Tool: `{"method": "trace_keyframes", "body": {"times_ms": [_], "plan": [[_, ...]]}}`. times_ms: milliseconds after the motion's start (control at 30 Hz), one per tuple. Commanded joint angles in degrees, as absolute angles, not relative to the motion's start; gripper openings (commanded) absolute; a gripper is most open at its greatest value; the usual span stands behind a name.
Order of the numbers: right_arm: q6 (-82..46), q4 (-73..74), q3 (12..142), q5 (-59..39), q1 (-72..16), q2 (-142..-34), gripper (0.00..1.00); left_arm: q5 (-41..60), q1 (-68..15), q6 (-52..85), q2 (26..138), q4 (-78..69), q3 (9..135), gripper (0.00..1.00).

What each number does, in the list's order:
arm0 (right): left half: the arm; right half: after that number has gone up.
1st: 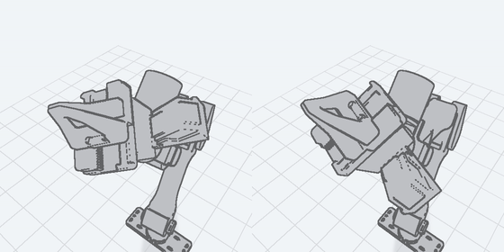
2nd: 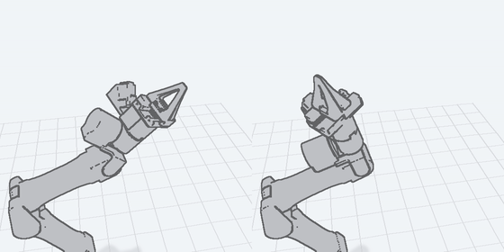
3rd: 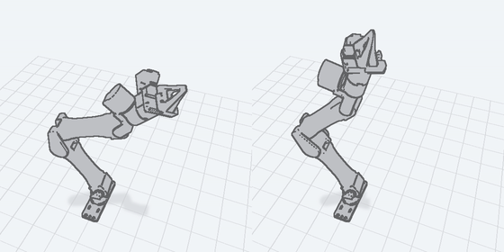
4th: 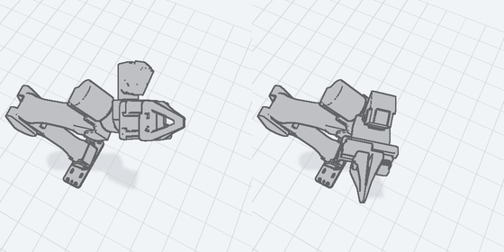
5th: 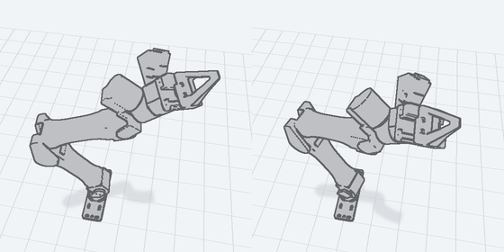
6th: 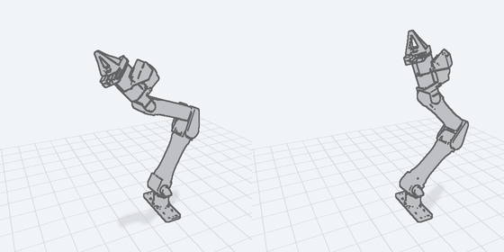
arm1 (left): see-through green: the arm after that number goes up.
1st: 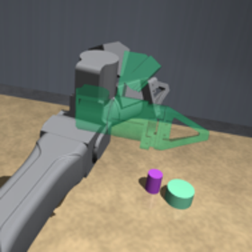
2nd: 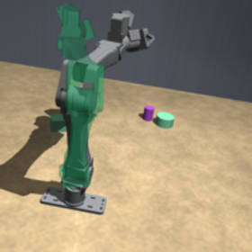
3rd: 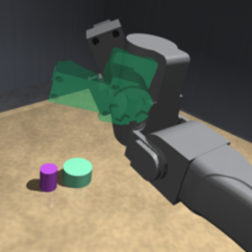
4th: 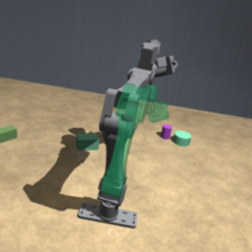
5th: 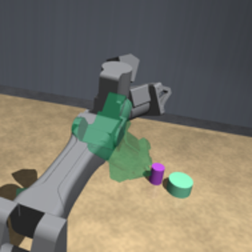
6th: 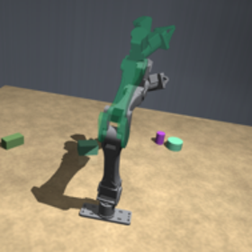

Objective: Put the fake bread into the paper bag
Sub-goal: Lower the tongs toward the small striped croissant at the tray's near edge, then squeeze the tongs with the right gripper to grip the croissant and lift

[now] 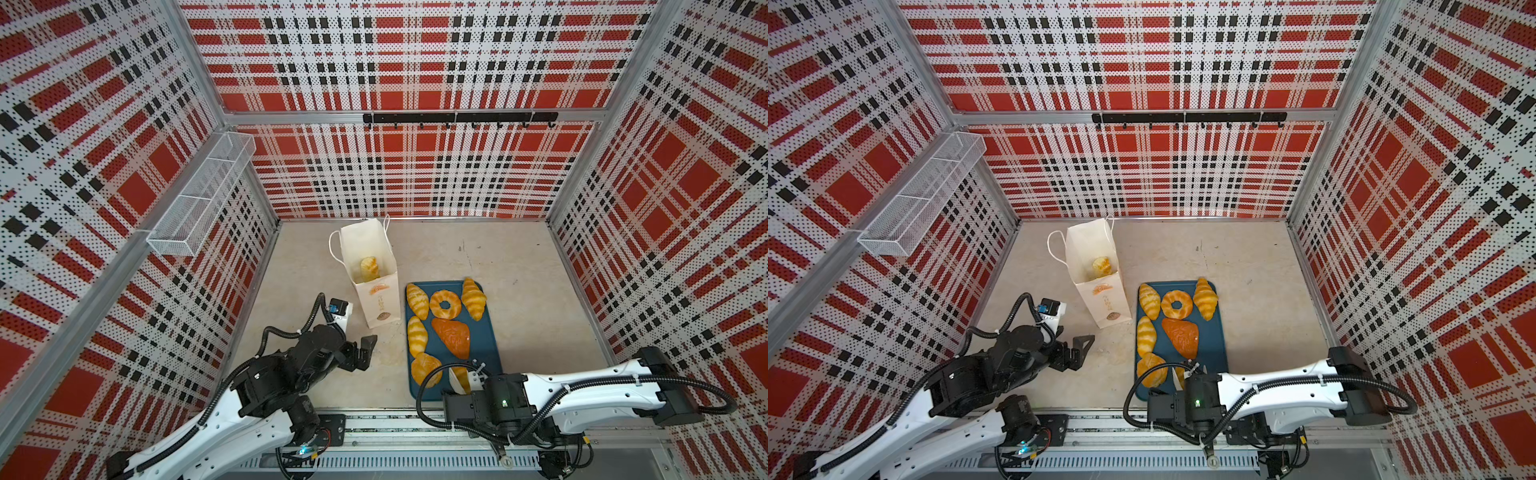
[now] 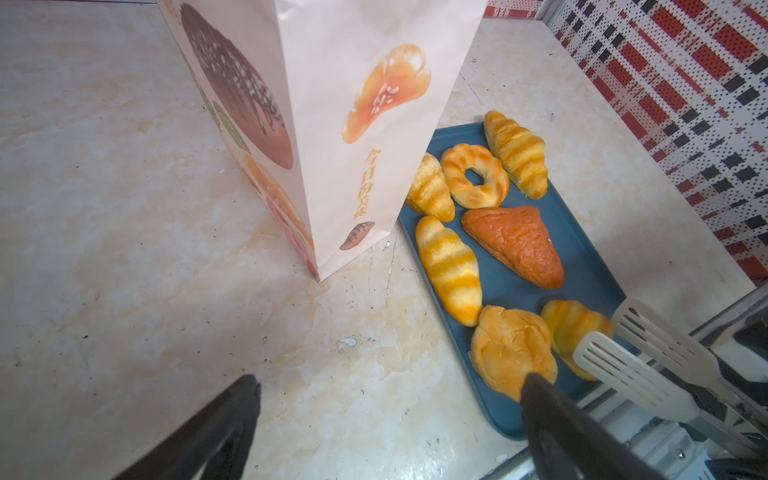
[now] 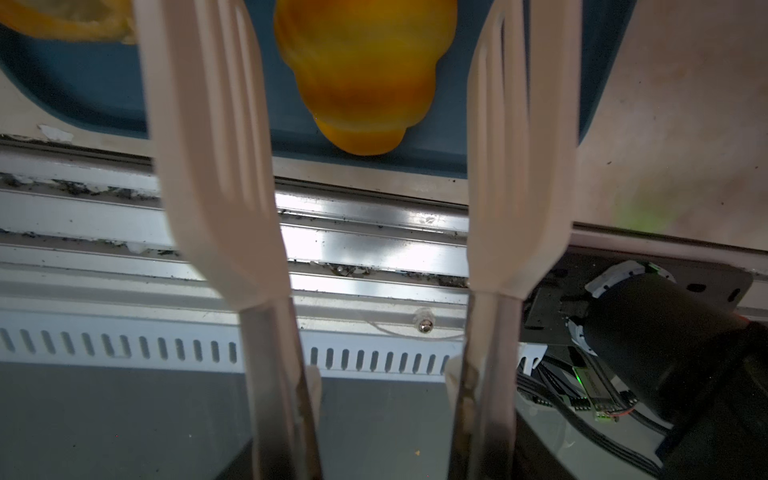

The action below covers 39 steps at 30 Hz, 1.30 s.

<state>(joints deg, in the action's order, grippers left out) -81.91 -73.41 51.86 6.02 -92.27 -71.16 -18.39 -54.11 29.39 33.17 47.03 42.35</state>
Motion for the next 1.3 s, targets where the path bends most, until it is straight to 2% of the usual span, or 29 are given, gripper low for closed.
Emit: {"method": "trace_keyframes", "body": {"times_ms": [0,433,667,1000,1267], "plan": [[-83.0,-72.6,50.8,7.0,-92.1,-69.4,0.59,-19.8,-54.5,30.2,33.6,46.8,42.1,0.99],[-74.9,-68.8,49.5,4.9,-85.8,-71.2,0.57,-20.4,-55.0,30.3,34.2,46.7,42.7,0.99],[-73.0,-69.7,49.5,2.7,-85.1,-72.9,0.56,-20.9,-55.2,30.7,34.0,46.7,42.8,0.99],[-71.1,-69.6,49.6,2.2,-84.3,-74.0,0.46,-21.5,-55.4,30.8,33.9,46.8,42.9,0.99],[-73.7,-73.0,50.2,7.4,-84.2,-66.4,0.41,-22.0,-55.4,31.0,33.2,47.0,43.4,0.99]]}}
